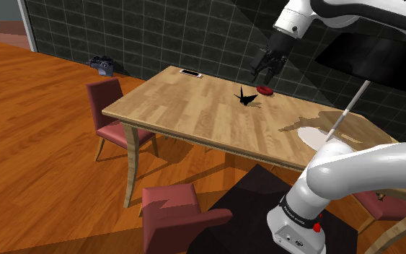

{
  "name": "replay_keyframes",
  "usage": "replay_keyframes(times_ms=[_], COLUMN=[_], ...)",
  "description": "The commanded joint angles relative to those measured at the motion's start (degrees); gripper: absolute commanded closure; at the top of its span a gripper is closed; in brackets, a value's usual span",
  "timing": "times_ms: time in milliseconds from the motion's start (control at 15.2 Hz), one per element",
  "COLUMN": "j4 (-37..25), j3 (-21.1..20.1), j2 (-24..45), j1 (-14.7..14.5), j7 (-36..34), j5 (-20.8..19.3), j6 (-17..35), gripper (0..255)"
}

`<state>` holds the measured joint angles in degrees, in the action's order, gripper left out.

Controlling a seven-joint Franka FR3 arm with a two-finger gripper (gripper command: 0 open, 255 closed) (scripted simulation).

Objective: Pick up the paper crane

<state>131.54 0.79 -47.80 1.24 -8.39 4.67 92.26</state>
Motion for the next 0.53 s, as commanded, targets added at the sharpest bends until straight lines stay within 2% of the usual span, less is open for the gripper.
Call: replay_keyframes(times_ms=[0,462], j4=[0.00,-2.39], j3=[0.00,6.33], j2=[0.00,9.68], j1=[0.00,2.39], j7=[0.00,6.41], j5=[0.00,-4.31], j6=[0.00,4.18], gripper=[0,0])
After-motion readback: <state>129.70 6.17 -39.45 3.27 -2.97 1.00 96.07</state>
